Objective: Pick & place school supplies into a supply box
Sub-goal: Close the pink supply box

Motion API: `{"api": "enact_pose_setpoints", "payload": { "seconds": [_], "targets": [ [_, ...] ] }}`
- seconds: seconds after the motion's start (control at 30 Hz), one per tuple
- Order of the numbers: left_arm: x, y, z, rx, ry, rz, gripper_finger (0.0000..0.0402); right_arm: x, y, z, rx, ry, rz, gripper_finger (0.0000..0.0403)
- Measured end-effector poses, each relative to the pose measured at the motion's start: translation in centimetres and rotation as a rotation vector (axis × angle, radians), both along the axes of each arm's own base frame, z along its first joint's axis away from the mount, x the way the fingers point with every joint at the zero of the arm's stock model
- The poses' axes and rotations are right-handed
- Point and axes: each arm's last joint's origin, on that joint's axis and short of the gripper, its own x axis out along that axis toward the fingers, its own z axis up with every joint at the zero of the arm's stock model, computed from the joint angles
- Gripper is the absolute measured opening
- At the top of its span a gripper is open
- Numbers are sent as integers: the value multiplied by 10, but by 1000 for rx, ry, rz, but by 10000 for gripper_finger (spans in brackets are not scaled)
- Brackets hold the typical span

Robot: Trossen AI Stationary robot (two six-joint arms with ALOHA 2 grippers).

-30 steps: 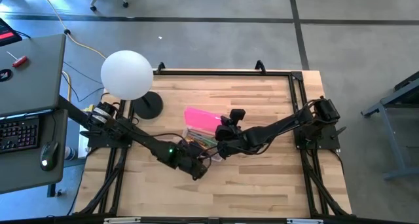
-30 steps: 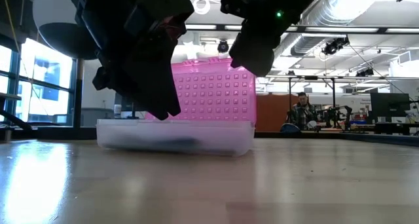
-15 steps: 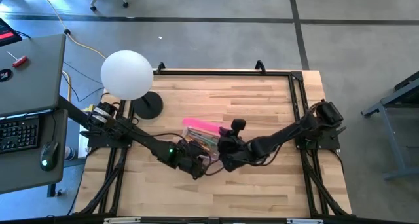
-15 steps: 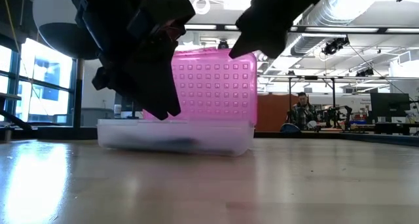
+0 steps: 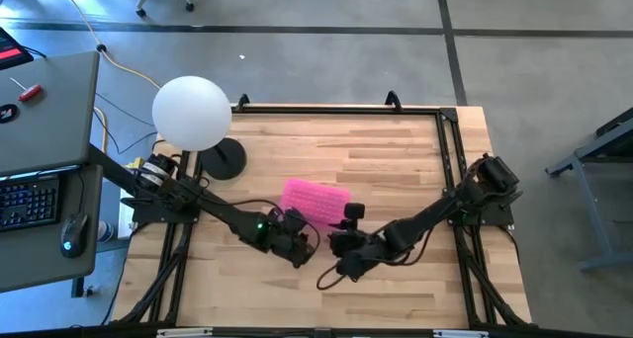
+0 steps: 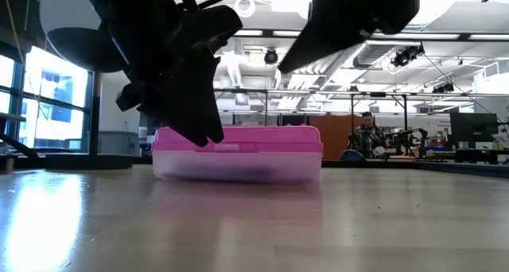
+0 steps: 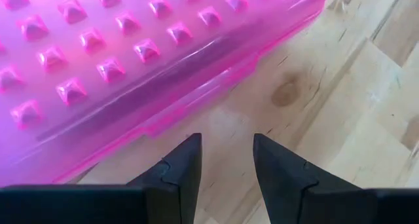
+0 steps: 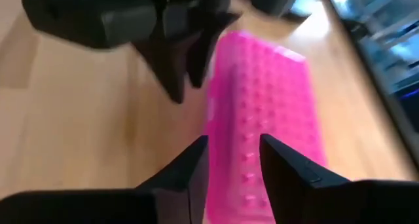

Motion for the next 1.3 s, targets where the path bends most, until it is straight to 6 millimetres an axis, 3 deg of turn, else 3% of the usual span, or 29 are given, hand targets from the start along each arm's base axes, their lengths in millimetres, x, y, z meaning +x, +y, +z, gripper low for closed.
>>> {"api": "enact_pose_setpoints", "payload": {
  "seconds": [0.27, 0.43, 0.63, 0.77, 1.0, 1.3],
  "targets": [
    [2, -2, 4, -15, -8, -25, 170, -4, -4, 14, -123, -57, -49, 118],
    [2, -1, 42, 23, -86, -76, 170, 5, -24, 13, -25, -20, -56, 119],
    [-14, 15, 68, 160, -57, -18, 170, 11, -45, 5, 84, 50, -110, 119],
    [-24, 28, 63, 155, 56, 66, 170, 7, -48, 0, 140, 128, -112, 119],
    [-21, 44, 31, 97, 159, 154, 170, 4, -48, -5, 141, 164, -143, 119],
    [-17, 46, 18, 91, 176, 169, 170, -8, -58, -48, 233, 157, -150, 119]
  ]
}}
